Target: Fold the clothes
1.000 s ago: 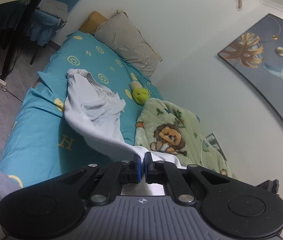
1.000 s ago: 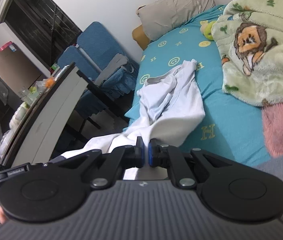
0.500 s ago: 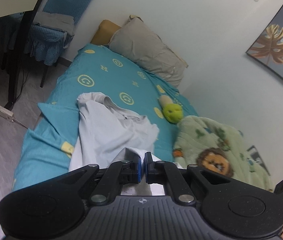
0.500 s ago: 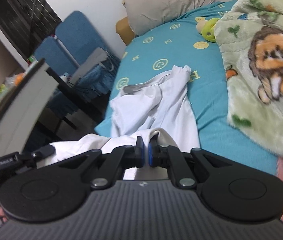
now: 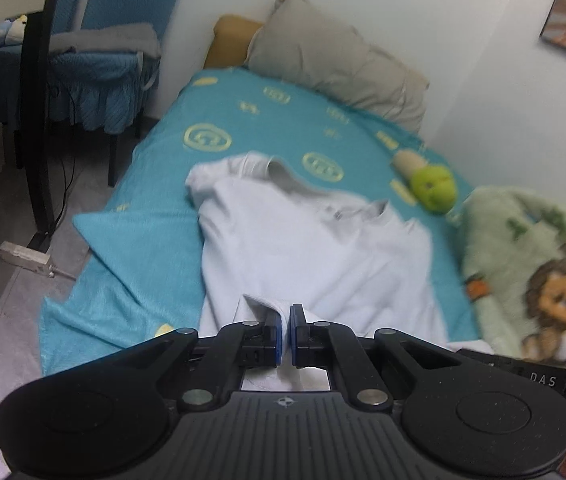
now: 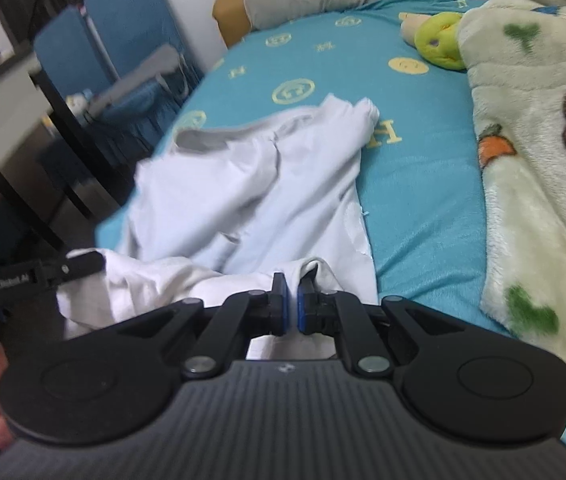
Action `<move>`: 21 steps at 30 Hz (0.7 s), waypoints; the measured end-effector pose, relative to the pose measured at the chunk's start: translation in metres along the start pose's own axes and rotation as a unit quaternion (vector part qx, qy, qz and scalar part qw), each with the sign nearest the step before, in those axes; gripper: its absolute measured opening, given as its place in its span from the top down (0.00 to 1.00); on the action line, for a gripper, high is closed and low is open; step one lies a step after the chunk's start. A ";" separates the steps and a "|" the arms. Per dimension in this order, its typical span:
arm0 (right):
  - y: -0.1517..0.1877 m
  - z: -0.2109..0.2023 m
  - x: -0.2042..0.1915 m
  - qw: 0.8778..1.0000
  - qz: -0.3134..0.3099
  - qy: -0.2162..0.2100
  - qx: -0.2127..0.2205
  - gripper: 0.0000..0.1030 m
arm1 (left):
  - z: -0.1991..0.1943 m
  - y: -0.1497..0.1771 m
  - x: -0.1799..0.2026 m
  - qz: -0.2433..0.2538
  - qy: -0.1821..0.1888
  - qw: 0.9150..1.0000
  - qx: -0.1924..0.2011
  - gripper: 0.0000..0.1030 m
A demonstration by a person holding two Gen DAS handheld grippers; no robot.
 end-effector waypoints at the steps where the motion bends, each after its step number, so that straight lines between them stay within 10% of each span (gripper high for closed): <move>1: 0.002 0.006 0.001 1.000 -0.004 0.003 -0.004 0.91 | 0.007 0.001 -0.003 -0.002 -0.003 1.000 -0.007 0.95; 7: 0.006 0.020 0.007 1.000 0.000 -0.002 -0.013 0.90 | 0.023 0.008 -0.010 0.010 -0.012 1.000 -0.025 0.92; 12: 0.006 0.018 0.007 1.000 0.012 -0.008 -0.010 0.86 | 0.011 0.010 0.004 0.052 -0.015 0.998 -0.014 0.54; 16: 0.003 0.004 0.001 0.999 0.025 -0.020 0.014 0.15 | -0.008 0.013 0.015 0.077 -0.018 0.997 0.013 0.26; 21: 0.004 -0.024 -0.015 0.998 -0.023 0.013 0.059 0.09 | -0.038 0.020 0.026 0.084 -0.024 0.996 0.034 0.17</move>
Point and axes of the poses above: each gripper's, at about its wrist camera, not at the fingertips, and z roughly the way its jaws point, x to its right, y to its underside, the point moved 2 cm from there along z, roughly the way its jaws point, and after that the axes turned 2 degrees about x, right-handed, at the moved point
